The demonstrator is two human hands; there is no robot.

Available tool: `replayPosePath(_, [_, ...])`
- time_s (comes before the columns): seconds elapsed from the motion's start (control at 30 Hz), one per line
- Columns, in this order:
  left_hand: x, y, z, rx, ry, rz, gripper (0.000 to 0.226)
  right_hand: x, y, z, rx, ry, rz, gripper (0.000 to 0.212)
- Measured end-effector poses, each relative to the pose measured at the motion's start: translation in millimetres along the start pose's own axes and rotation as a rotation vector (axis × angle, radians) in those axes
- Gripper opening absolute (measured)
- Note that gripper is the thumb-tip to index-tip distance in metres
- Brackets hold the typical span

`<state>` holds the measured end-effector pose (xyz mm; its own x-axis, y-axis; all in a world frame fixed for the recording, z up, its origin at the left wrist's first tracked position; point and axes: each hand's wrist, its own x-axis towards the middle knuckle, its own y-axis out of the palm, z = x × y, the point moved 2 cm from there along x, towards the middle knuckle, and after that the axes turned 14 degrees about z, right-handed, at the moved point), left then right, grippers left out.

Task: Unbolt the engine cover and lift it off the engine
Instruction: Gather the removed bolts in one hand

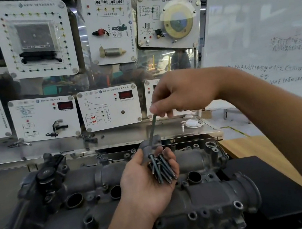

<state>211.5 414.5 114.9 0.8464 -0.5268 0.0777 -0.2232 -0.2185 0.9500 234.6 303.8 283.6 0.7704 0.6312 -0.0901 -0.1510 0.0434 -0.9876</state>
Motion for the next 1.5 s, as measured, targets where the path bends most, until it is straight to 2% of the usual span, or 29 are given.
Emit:
replayPosePath(0.1, [-1, -1, -1, 0.021, -0.012, 0.028, 0.040, 14, 21, 22, -0.085, 0.022, 0.260, 0.031])
replayPosePath(0.17, [-2, -2, -1, 0.020, -0.003, 0.039, 0.041, 32, 45, 25, -0.206, 0.081, 0.342, 0.033])
replayPosePath(0.27, [-6, -2, -2, 0.010, -0.004, 0.055, 0.042, 48, 59, 13, -0.266, 0.085, 0.268, 0.036])
replayPosePath(0.37, [-12, -4, -10, -0.034, 0.019, 0.043, 0.049, 59, 52, -2, -0.079, 0.060, 0.044, 0.029])
replayPosePath(0.43, [-16, -6, -17, -0.054, 0.057, 0.019, 0.051, 73, 54, -7, -0.061, 0.066, -0.018, 0.027])
replayPosePath(0.53, [-23, -6, -23, -0.031, 0.075, 0.002, 0.048, 94, 69, -5, -0.148, 0.069, 0.121, 0.031])
replayPosePath(0.7, [-23, -7, -26, -0.011, 0.103, -0.046, 0.046, 110, 78, 4, -0.310, 0.051, 0.190, 0.013])
replayPosePath(0.83, [-22, -11, -28, -0.013, 0.115, -0.065, 0.049, 89, 46, 20, -0.299, 0.013, 0.107, 0.015])
replayPosePath(0.9, [-23, -10, -28, -0.002, 0.119, -0.067, 0.048, 70, 14, 28, -0.234, -0.015, 0.011, 0.019])
replayPosePath(0.97, [-22, -11, -27, 0.002, 0.124, -0.078, 0.046, 54, -8, 37, -0.153, -0.055, 0.003, 0.018])
replayPosePath(1.1, [-23, -10, -27, 0.014, 0.108, -0.063, 0.044, 54, 12, 53, -0.117, -0.089, 0.278, 0.012])
replayPosePath(1.2, [-27, -9, -27, 0.038, 0.102, -0.030, 0.037, 68, 44, 51, -0.166, -0.054, 0.364, 0.019])
replayPosePath(1.37, [-31, -5, -26, 0.029, 0.091, -0.018, 0.040, 79, 54, 41, -0.109, -0.037, 0.304, 0.023])
replayPosePath(1.5, [-31, -5, -25, -0.022, 0.078, -0.037, 0.044, 104, 46, 36, 0.045, -0.058, 0.124, 0.019])
